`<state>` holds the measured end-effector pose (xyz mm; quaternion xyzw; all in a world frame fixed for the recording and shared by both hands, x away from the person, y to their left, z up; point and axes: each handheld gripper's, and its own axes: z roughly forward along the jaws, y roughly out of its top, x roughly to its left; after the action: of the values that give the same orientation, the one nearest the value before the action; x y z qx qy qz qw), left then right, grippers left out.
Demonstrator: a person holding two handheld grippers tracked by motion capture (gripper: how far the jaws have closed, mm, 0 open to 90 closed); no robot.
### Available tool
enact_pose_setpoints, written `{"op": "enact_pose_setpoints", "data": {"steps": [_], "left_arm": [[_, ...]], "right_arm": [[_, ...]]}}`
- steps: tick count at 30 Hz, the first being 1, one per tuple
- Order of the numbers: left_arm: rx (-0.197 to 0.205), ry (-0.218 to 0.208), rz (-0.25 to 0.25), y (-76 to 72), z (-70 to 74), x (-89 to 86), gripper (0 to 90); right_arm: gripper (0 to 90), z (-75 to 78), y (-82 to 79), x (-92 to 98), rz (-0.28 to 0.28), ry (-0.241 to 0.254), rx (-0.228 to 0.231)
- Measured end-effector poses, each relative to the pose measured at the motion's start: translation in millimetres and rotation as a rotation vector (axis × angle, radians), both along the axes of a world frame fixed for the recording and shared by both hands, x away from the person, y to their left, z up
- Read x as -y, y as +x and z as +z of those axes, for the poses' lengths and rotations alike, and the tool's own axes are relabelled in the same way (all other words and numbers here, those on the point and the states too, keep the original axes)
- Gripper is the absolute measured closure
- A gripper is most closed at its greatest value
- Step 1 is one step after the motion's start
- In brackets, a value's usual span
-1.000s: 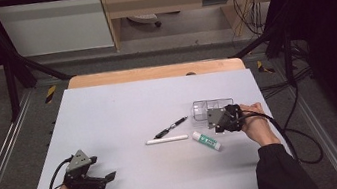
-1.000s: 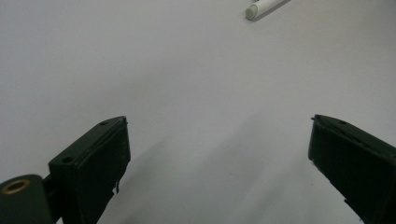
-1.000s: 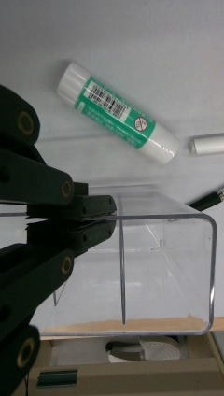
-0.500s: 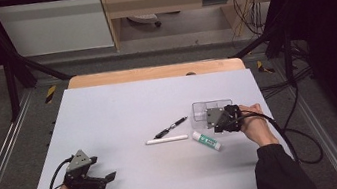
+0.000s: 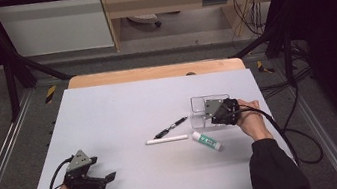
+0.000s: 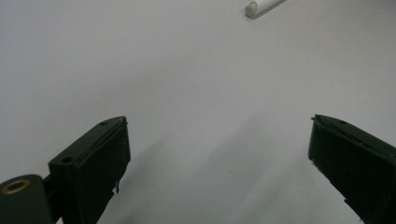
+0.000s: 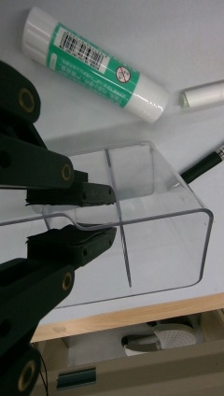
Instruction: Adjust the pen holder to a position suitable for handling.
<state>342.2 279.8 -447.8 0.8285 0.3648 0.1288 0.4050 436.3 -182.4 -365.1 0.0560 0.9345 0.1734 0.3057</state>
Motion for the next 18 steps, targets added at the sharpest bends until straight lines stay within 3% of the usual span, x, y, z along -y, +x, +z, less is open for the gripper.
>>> {"op": "enact_pose_setpoints", "data": {"steps": [3, 10, 14, 15, 18], "left_arm": [[-0.001, 0.000, 0.000, 0.0, 0.0, 0.1, 5.4], [-0.005, -0.002, 0.003, 0.0, 0.3, 0.3, 5.4], [-0.009, -0.004, 0.004, 0.3, 0.4, 0.5, 5.4], [-0.010, -0.004, 0.004, 0.3, 0.4, 0.8, 5.4], [-0.011, -0.003, 0.004, 0.1, 0.9, 1.4, 5.4]], "right_arm": [[73.0, 2.1, -1.6, 1.0, -0.020, 0.023, 0.004], [49.7, 14.5, -10.5, 6.6, -0.120, 0.188, -0.071], [40.0, 17.8, -20.4, 12.8, -0.190, 0.321, -0.122], [33.8, 16.9, -26.1, 15.7, -0.213, 0.369, -0.143], [28.4, 14.4, -32.1, 17.6, -0.252, 0.400, -0.166]]}}
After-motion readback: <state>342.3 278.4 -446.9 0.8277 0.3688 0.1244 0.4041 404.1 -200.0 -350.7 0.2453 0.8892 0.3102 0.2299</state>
